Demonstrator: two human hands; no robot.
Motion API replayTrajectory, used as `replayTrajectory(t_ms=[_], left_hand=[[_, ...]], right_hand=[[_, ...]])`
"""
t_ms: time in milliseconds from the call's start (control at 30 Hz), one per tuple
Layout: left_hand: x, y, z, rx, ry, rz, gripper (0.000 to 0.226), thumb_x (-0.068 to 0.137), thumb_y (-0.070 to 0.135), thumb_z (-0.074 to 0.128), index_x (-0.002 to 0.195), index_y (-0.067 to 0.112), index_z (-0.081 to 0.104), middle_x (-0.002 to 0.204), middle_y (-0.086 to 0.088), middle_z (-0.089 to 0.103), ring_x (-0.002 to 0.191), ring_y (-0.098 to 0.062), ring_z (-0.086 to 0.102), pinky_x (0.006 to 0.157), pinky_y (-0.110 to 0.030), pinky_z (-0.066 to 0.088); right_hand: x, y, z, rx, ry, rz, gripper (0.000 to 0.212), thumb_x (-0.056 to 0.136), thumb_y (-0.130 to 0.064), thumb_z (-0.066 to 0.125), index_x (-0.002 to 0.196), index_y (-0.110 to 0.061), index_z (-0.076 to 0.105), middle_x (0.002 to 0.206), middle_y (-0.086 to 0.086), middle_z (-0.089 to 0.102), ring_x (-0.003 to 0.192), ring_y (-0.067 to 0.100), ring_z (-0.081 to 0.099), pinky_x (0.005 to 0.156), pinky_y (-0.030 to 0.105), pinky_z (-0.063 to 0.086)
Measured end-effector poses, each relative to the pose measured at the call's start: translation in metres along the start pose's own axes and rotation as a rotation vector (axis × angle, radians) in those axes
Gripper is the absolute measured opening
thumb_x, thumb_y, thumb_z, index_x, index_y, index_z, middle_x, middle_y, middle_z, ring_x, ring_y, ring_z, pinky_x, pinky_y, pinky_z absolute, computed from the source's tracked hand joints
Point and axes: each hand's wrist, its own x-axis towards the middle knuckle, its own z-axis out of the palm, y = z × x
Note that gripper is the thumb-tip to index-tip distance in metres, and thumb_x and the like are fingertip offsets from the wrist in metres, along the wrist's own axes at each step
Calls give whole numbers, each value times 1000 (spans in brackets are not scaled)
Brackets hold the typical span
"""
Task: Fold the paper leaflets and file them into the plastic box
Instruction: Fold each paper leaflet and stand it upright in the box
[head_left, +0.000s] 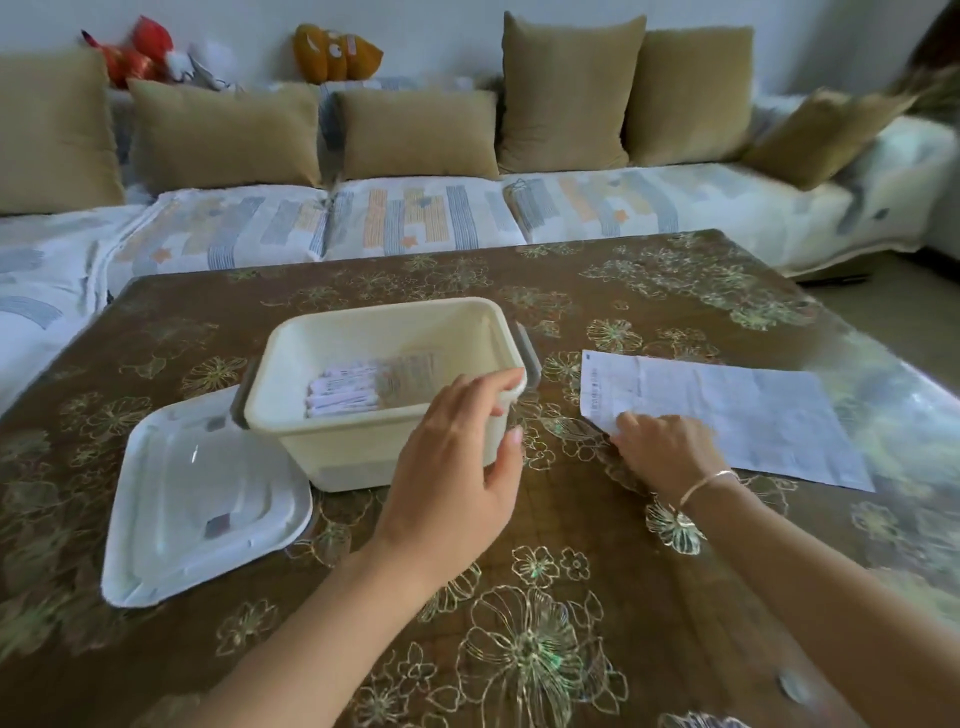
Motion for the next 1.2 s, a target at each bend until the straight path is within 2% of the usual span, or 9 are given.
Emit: replayTrajectory(t_ms=[100, 233, 400, 567, 667, 733, 833, 1033, 1200], left_hand=[[-18, -2, -2, 1, -10, 16, 34, 93, 22, 52, 126, 23, 55, 107, 21, 52, 96, 6, 53, 84, -9, 43], [-42, -12, -5, 9, -63, -16, 29, 92, 10, 60, 117, 23, 64, 100, 25, 56, 92, 6, 55, 78, -4, 42], [-66, -26, 2, 8, -117, -156, 35, 91, 5, 60, 120, 25, 62, 102, 24, 57, 88, 9, 55, 74, -5, 45], [-88, -36, 19, -15, -297, -317, 91, 87, 20, 70, 153, 32, 9, 150, 18, 31, 123, 4, 45, 105, -25, 42], [-98, -43, 19, -49, -343, -333, 116, 81, 25, 77, 153, 31, -14, 150, 18, 27, 130, -1, 40, 112, -30, 36], [-102, -48, 14, -105, -330, -343, 111, 77, 27, 80, 154, 29, 0, 140, 22, 35, 121, 1, 48, 107, -25, 39], [-104, -52, 2, -257, -315, -357, 74, 72, 31, 83, 136, 36, 46, 128, 26, 53, 117, 3, 54, 104, -26, 45], [-122, -49, -23, -305, -301, -290, 67, 73, 36, 80, 130, 49, 48, 129, 38, 47, 114, 23, 45, 86, 3, 35], [-155, -62, -45, -208, -282, -221, 52, 75, 16, 82, 111, 49, 66, 123, 41, 54, 125, 17, 41, 93, -1, 33]], right_hand=[[-3, -1, -7, -8, -68, 5, 11, 95, -14, 43, 94, -22, 51, 80, -4, 67, 71, 16, 67, 49, 23, 35], [-24, -11, -18, 151, 28, 38, 12, 92, -22, 46, 80, -20, 44, 68, -1, 63, 62, 24, 59, 48, 26, 28], [-78, -19, -37, 845, 95, 119, 13, 98, -26, 43, 87, -21, 47, 62, -3, 60, 55, 20, 55, 51, 33, 40], [-132, -24, -41, 1214, 121, 112, 19, 95, -46, 37, 80, -36, 43, 64, 6, 51, 56, 19, 43, 54, 34, 35], [-159, -32, -43, 1266, 162, 31, 30, 92, -62, 27, 79, -39, 40, 69, 5, 44, 59, 12, 36, 54, 22, 30], [-169, -41, -50, 1361, 192, -4, 22, 96, -41, 32, 76, -35, 38, 70, -10, 42, 61, 5, 35, 56, 18, 31], [-180, -58, -56, 1479, 175, -29, 22, 96, -28, 36, 75, -35, 39, 72, -21, 43, 63, 0, 36, 58, 15, 33], [-193, -92, -64, 1606, 151, -87, 19, 93, -40, 37, 76, -47, 45, 74, -23, 45, 65, -1, 38, 59, 12, 33], [-200, -114, -66, 1791, 69, -29, 27, 89, -54, 45, 81, -29, 51, 82, 1, 47, 75, 26, 42, 68, 36, 34]])
